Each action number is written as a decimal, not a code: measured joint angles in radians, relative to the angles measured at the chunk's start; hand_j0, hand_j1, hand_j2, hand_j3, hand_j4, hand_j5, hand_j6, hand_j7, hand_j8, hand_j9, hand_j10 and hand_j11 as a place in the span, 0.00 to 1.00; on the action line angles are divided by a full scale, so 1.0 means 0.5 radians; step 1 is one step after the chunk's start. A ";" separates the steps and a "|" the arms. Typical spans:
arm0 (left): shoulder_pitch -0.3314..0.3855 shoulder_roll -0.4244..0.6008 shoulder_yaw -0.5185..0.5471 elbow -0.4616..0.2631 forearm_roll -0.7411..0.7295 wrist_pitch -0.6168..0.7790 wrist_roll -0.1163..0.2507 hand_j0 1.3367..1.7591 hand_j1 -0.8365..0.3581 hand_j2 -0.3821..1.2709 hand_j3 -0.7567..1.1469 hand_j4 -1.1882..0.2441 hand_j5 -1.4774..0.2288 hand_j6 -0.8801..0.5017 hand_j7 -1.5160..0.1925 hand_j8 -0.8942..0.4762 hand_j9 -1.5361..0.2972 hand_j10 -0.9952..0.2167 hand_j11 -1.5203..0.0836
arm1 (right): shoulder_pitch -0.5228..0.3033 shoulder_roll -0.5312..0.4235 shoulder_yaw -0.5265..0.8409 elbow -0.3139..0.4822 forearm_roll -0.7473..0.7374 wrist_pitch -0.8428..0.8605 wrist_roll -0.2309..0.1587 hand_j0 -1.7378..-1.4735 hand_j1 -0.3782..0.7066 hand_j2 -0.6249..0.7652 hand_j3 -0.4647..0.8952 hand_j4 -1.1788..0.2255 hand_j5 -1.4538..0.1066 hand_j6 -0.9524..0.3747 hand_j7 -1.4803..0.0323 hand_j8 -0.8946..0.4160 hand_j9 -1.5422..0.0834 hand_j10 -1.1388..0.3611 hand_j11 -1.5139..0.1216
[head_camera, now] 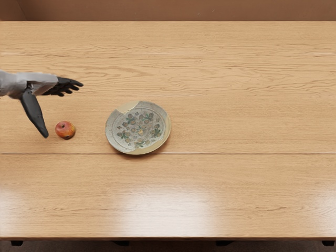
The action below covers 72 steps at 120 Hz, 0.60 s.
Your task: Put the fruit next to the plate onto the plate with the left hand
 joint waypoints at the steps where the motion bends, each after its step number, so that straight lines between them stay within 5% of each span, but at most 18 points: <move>1: -0.009 0.000 -0.001 -0.012 0.003 0.002 0.032 0.76 0.94 0.24 0.40 0.79 0.83 0.59 0.85 0.61 0.80 0.78 0.91 | 0.000 0.000 0.000 0.000 0.000 0.000 0.000 0.30 0.03 0.45 0.34 0.84 0.93 0.72 0.98 0.68 0.95 0.76 0.93; 14: -0.105 -0.034 -0.005 -0.127 0.026 0.022 0.364 0.76 0.89 0.25 0.40 0.75 0.79 0.56 0.81 0.57 0.76 0.73 0.86 | 0.000 0.000 0.000 0.000 0.000 0.000 0.000 0.30 0.03 0.45 0.34 0.84 0.93 0.72 0.98 0.68 0.95 0.76 0.93; 26: -0.136 -0.110 -0.007 -0.183 0.034 0.030 0.525 0.76 0.85 0.25 0.40 0.73 0.76 0.53 0.78 0.54 0.74 0.70 0.83 | 0.000 0.000 0.000 0.000 0.000 0.000 0.000 0.30 0.03 0.45 0.34 0.84 0.93 0.72 0.98 0.68 0.95 0.76 0.93; 72: 0.032 -0.131 0.011 -0.395 0.290 0.436 0.656 0.76 0.74 0.26 0.40 0.65 0.67 0.45 0.70 0.47 0.66 0.61 0.74 | 0.000 0.000 0.000 0.000 0.000 0.000 0.000 0.30 0.03 0.45 0.34 0.84 0.93 0.72 0.98 0.68 0.95 0.76 0.93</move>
